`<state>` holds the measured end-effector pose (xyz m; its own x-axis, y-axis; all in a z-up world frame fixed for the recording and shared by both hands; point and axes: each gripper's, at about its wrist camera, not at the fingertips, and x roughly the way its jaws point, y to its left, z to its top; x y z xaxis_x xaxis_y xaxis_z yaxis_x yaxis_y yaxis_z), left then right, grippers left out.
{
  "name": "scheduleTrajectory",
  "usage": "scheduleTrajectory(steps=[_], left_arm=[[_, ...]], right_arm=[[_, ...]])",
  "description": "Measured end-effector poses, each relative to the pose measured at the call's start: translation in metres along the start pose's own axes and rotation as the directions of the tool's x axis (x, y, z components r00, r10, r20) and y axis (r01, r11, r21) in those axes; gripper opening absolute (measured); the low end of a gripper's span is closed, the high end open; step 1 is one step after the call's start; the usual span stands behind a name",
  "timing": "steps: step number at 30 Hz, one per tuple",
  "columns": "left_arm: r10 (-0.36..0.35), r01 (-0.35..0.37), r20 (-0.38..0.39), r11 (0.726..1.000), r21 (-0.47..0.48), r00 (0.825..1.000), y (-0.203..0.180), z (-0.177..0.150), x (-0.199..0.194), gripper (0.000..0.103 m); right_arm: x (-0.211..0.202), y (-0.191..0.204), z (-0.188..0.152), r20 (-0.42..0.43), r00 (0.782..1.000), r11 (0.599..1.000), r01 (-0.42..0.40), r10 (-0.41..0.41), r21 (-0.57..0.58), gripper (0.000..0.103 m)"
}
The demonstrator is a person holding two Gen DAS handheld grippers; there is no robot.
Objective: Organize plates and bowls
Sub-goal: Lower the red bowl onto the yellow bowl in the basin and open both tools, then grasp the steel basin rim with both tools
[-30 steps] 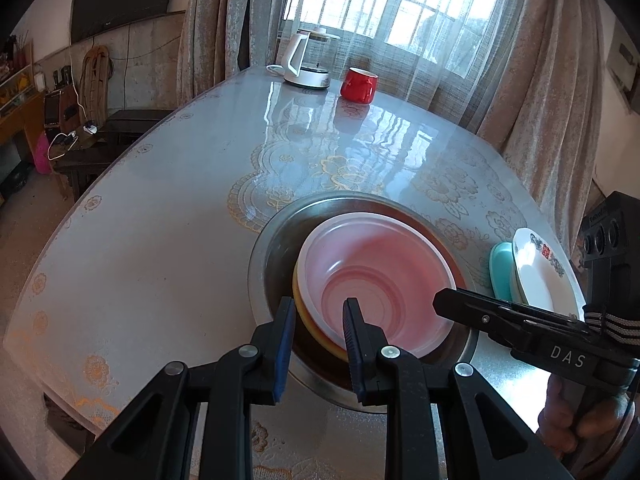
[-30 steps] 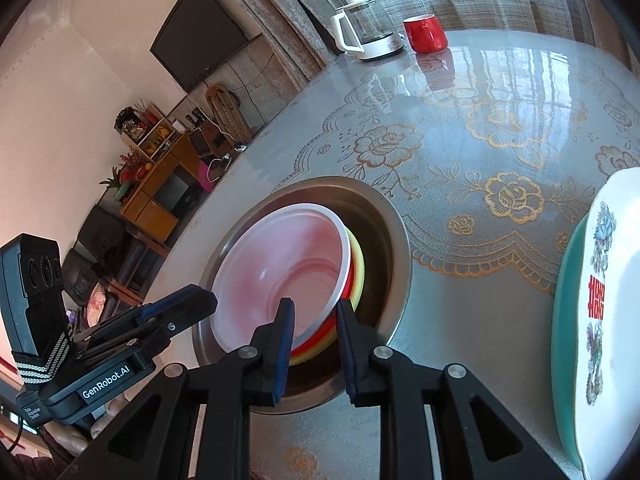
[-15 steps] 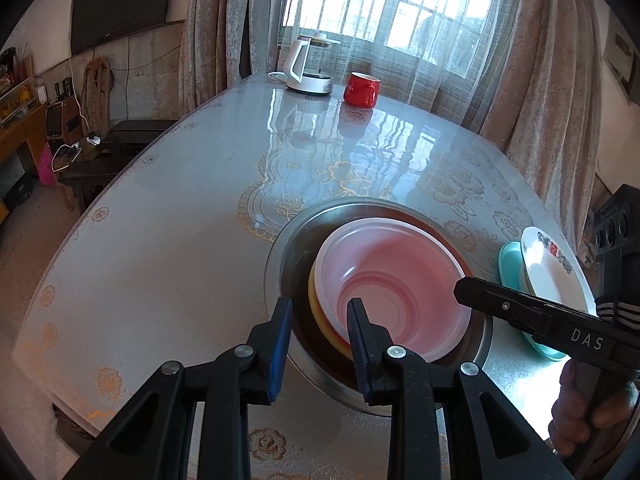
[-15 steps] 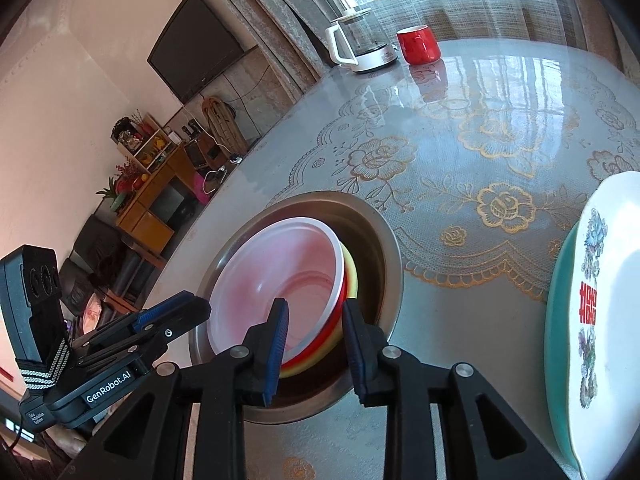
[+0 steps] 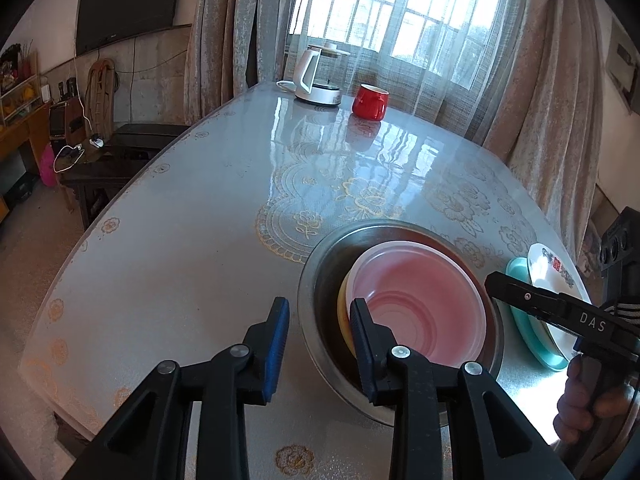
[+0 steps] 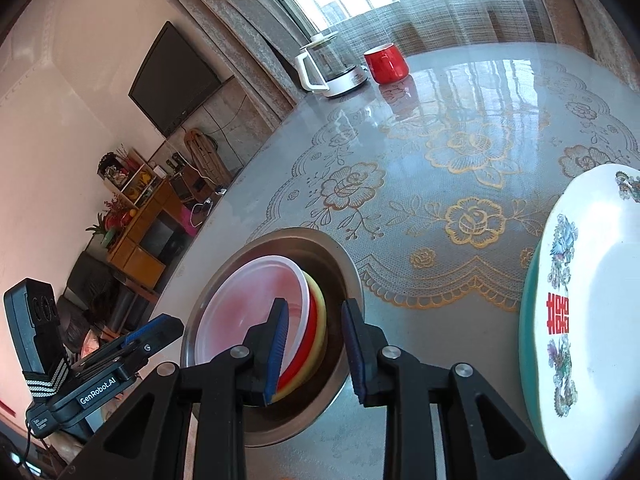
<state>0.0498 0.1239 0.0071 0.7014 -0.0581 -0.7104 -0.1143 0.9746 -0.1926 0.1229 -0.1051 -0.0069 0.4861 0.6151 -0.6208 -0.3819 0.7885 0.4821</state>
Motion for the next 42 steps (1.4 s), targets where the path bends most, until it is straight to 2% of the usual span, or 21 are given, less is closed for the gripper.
scheduleTrajectory(steps=[7,13,22,32,37,42], left_arm=[[0.017,-0.017,0.010,1.000,-0.020,1.000,0.014,0.005,0.004,0.032],[0.018,-0.018,0.005,1.000,-0.023,1.000,0.020,0.006,0.009,0.035],[0.013,-0.013,-0.010,1.000,0.023,1.000,0.016,0.002,0.019,0.034],[0.005,-0.003,-0.027,0.998,0.060,1.000,0.013,0.000,0.031,0.034],[-0.023,0.025,-0.042,0.998,0.056,0.999,0.014,0.001,0.039,0.031],[-0.091,0.092,-0.051,0.995,0.023,0.995,0.020,0.000,0.045,0.028]], right_arm=[[-0.002,-0.005,0.001,0.023,0.999,0.999,0.028,-0.029,0.040,0.027],[0.004,-0.010,-0.003,-0.010,0.999,0.997,0.044,-0.043,0.056,0.027],[0.016,-0.008,-0.010,-0.052,0.994,0.994,0.101,-0.099,0.034,0.027],[0.019,-0.012,-0.014,-0.060,0.992,0.991,0.118,-0.115,0.058,0.027],[0.022,-0.007,-0.016,-0.064,0.988,0.990,0.139,-0.137,0.026,0.027],[0.023,-0.007,-0.015,-0.065,0.988,0.990,0.141,-0.139,0.017,0.027]])
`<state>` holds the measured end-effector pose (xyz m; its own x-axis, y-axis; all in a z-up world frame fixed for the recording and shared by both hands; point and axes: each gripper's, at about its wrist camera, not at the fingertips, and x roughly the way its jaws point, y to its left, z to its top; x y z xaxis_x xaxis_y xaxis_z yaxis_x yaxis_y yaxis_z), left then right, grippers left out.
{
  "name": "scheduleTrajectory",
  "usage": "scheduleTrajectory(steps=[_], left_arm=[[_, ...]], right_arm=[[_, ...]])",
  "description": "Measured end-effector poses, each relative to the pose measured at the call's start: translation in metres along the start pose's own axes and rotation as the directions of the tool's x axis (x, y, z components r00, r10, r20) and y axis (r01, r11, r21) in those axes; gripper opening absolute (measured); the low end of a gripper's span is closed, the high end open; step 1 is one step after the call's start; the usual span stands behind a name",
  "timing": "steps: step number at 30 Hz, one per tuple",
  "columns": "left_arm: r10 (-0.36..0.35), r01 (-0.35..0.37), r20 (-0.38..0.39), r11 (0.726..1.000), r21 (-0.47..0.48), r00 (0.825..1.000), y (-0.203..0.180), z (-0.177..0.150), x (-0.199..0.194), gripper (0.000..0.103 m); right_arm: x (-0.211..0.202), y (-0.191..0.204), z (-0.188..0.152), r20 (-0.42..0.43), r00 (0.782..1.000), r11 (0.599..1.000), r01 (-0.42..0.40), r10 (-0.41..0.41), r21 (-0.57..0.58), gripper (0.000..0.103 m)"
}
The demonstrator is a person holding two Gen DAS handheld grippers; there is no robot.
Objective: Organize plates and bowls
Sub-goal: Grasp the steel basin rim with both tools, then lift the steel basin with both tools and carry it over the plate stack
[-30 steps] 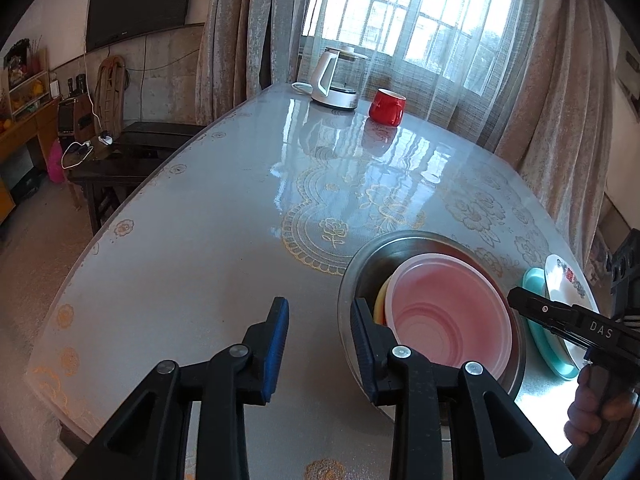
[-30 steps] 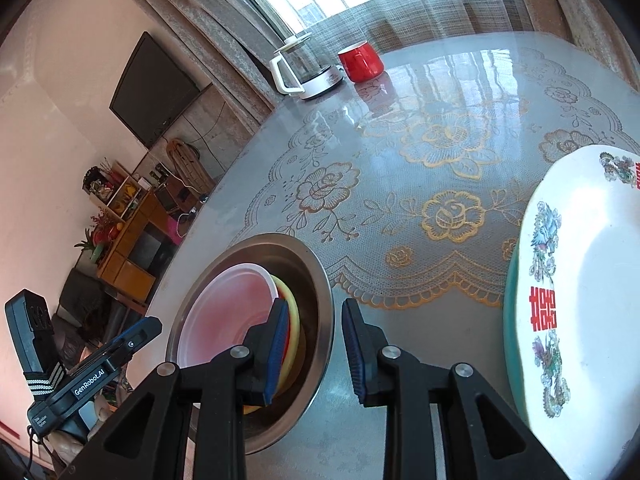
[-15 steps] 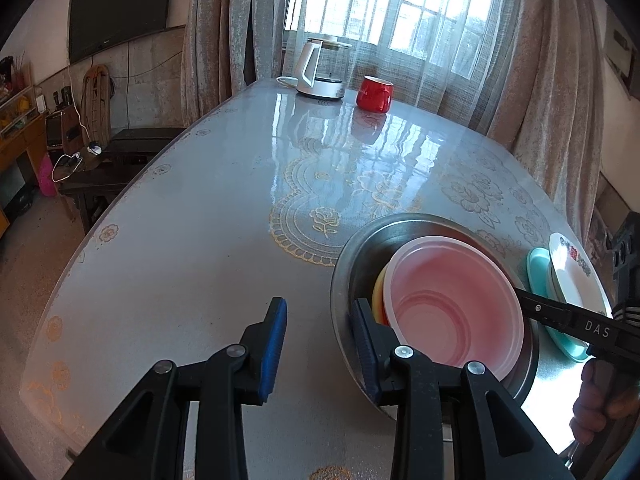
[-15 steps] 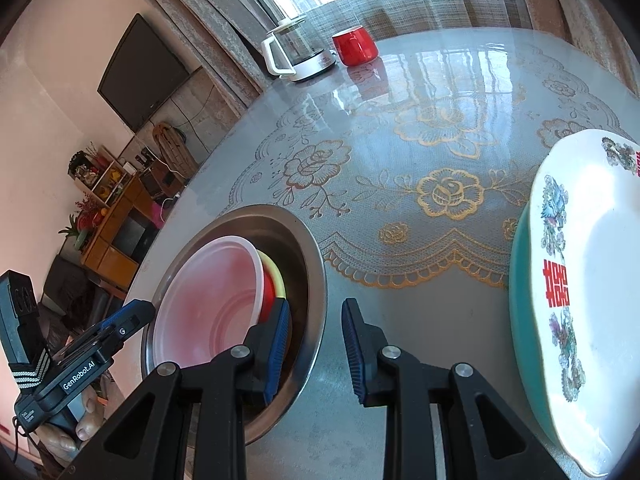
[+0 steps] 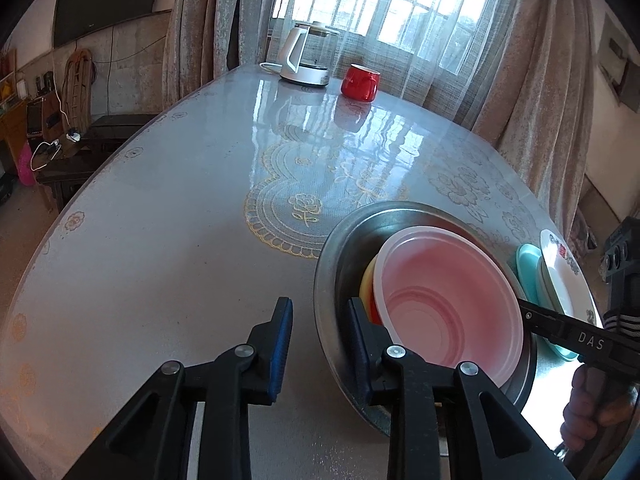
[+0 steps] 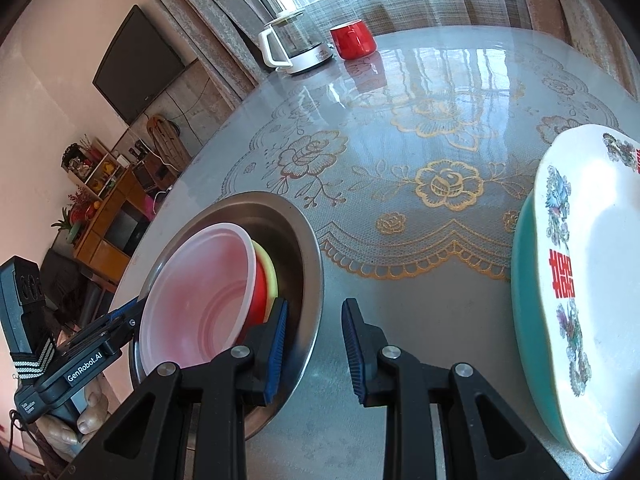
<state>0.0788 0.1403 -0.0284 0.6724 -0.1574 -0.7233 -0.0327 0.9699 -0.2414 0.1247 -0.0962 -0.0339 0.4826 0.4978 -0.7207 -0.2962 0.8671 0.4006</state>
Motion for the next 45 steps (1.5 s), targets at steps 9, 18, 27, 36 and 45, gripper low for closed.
scheduleTrajectory(steps=[9,18,27,36,45], left_arm=[[-0.072,0.071,0.028,0.997,0.010,0.997,-0.001,-0.003,-0.004,0.015],[-0.064,0.061,0.064,0.997,0.050,0.996,-0.012,-0.002,-0.020,0.015],[-0.098,0.090,0.081,0.991,0.100,0.992,-0.043,0.015,-0.032,0.015],[-0.184,0.170,0.058,0.965,0.200,0.981,-0.107,0.027,-0.027,0.015],[-0.251,0.241,0.000,0.930,0.276,0.968,-0.180,0.030,-0.006,0.016]], right_arm=[[0.000,0.003,0.000,0.001,1.000,1.000,-0.021,0.021,-0.009,0.021],[-0.009,0.003,0.000,0.030,0.998,0.999,-0.048,0.048,-0.008,0.016],[-0.045,-0.008,0.003,0.112,0.993,0.999,-0.048,0.047,0.009,0.016],[-0.103,-0.046,-0.003,0.224,0.975,0.998,-0.008,-0.006,0.064,0.016],[-0.150,-0.099,-0.010,0.279,0.954,0.984,0.066,-0.111,0.167,0.016]])
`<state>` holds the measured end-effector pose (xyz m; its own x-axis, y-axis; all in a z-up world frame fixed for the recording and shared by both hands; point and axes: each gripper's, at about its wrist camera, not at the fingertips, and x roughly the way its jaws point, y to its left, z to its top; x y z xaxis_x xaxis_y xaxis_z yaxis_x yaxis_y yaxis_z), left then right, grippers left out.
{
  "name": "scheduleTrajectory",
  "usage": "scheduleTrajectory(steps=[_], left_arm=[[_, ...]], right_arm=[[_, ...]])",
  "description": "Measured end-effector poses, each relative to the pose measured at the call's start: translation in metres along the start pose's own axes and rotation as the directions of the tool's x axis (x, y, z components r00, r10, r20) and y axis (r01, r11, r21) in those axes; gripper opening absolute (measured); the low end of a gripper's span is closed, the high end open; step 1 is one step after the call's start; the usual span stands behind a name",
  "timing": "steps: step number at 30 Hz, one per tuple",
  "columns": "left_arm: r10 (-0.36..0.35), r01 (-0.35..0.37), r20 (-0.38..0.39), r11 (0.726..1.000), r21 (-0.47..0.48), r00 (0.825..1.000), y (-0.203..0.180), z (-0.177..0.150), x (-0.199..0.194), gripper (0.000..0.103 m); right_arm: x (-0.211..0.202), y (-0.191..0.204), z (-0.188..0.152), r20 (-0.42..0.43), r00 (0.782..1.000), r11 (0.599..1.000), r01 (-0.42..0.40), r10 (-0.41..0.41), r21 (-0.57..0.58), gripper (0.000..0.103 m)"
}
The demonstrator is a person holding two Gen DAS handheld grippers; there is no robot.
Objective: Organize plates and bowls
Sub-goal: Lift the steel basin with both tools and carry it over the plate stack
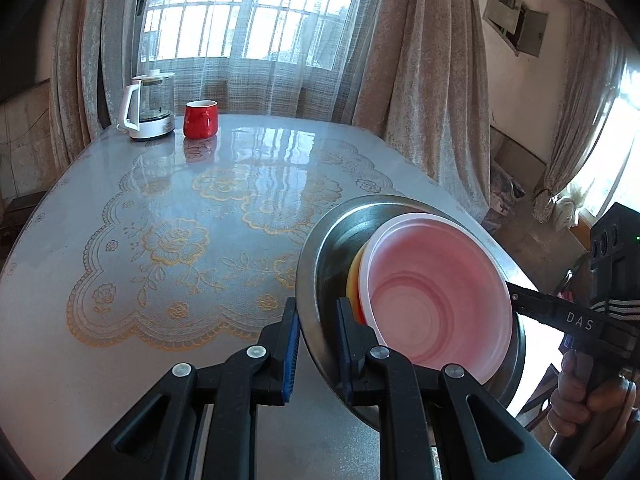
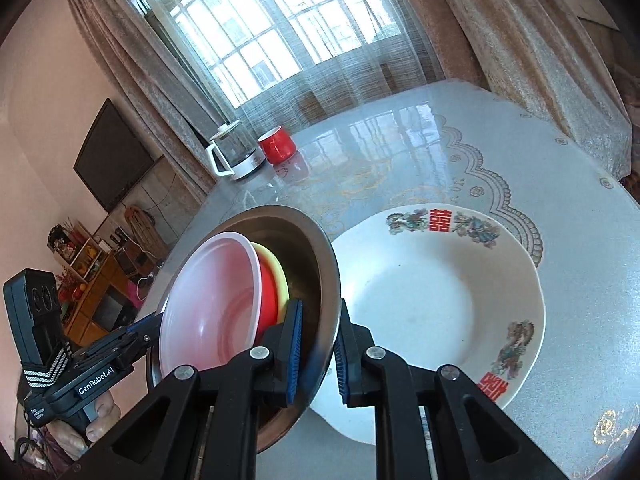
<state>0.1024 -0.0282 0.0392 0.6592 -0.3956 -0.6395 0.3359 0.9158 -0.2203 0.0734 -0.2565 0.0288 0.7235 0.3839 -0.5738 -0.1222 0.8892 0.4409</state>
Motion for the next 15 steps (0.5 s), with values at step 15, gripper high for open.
scheduleTrajectory(steps=[15], left_arm=[[0.004,-0.001,-0.036,0.997,0.082,0.999,-0.070,0.011,0.050,0.017]], right_arm=[[-0.015,-0.078,0.013,-0.024,0.994,0.992,0.106,-0.105,0.073,0.016]])
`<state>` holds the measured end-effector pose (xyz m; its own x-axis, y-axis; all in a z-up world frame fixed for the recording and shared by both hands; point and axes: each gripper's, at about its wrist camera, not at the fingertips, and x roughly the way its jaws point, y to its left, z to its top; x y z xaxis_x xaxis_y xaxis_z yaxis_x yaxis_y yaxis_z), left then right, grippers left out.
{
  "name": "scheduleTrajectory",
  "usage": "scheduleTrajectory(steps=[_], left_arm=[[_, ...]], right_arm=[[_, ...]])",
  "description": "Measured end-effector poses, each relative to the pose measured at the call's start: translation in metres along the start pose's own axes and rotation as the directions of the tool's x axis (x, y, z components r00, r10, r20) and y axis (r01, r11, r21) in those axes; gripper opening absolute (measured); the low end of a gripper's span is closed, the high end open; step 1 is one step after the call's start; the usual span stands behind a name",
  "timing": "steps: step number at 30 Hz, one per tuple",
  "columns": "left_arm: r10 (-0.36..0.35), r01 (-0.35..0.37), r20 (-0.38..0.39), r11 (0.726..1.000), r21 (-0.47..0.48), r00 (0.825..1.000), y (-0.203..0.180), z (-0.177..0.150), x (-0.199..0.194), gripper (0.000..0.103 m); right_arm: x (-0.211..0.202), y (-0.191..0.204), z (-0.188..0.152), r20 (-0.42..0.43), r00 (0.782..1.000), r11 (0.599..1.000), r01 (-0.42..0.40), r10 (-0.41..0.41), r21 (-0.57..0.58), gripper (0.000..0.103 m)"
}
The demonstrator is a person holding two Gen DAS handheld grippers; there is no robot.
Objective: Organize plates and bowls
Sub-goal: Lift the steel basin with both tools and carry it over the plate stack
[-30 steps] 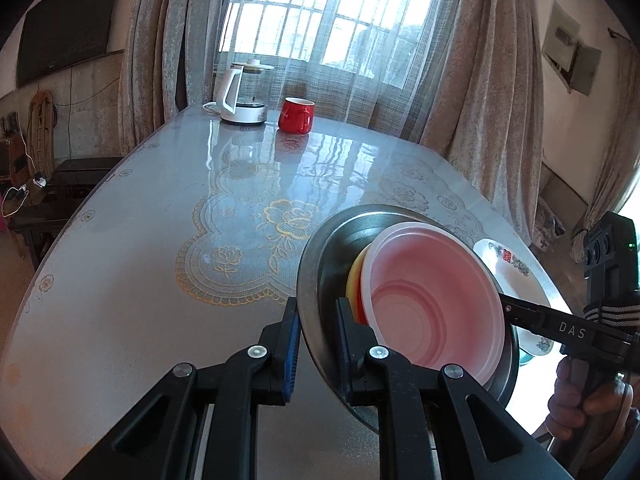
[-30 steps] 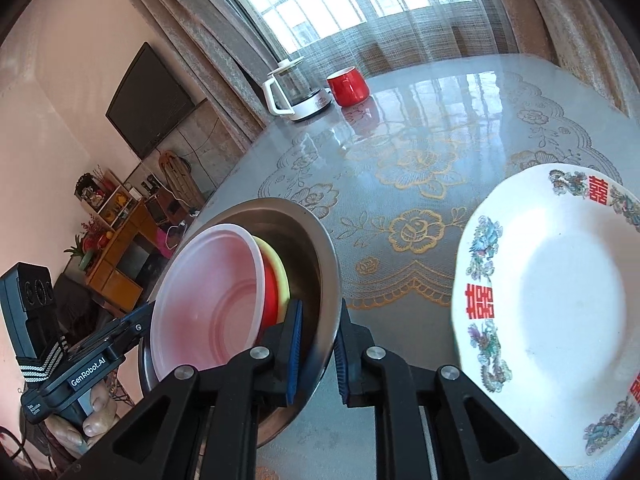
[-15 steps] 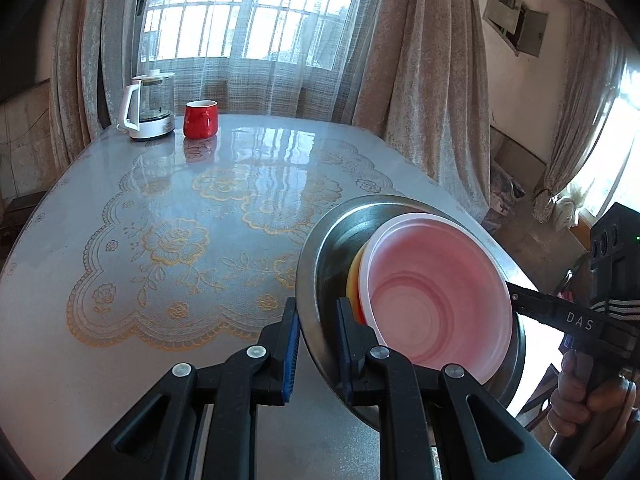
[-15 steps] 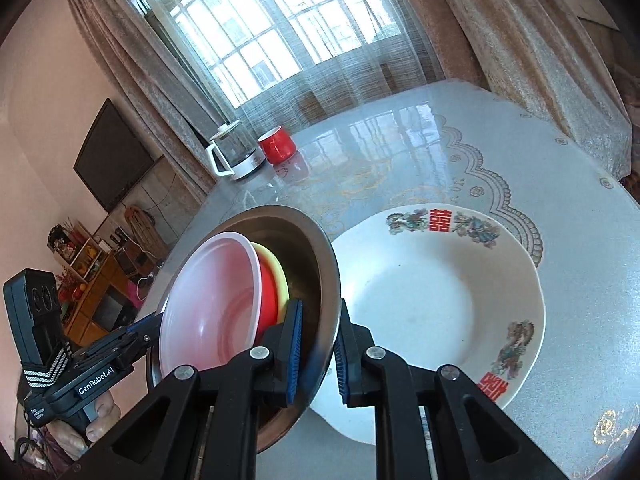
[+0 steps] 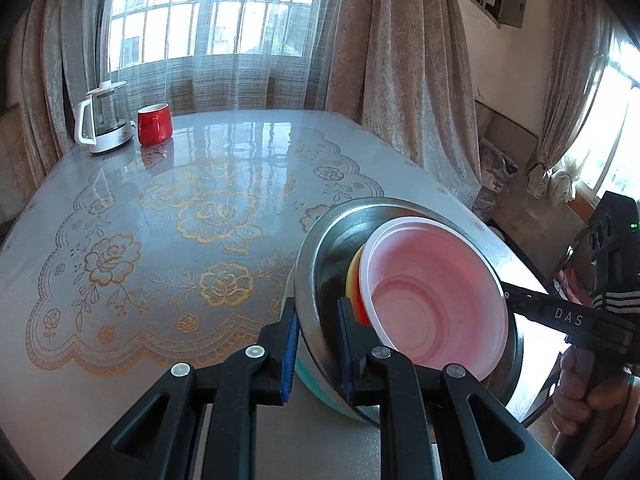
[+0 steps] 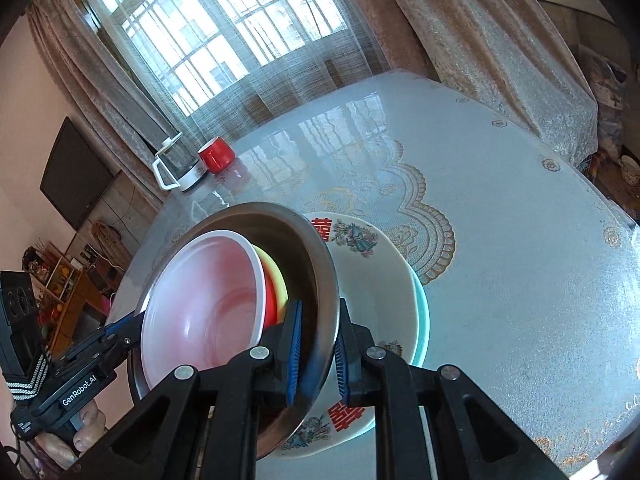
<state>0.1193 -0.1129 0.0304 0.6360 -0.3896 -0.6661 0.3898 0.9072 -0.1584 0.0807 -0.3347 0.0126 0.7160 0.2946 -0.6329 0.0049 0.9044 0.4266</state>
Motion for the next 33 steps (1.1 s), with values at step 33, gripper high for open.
scheduleTrajectory(steps=[33], left_arm=[[0.071,-0.074,-0.068,0.996,-0.046,0.995,-0.012,-0.012,0.032,0.019]], right_arm=[[0.016,-0.025,0.005,-0.046,0.999,1.000,-0.024,0.023,-0.019,0.016]])
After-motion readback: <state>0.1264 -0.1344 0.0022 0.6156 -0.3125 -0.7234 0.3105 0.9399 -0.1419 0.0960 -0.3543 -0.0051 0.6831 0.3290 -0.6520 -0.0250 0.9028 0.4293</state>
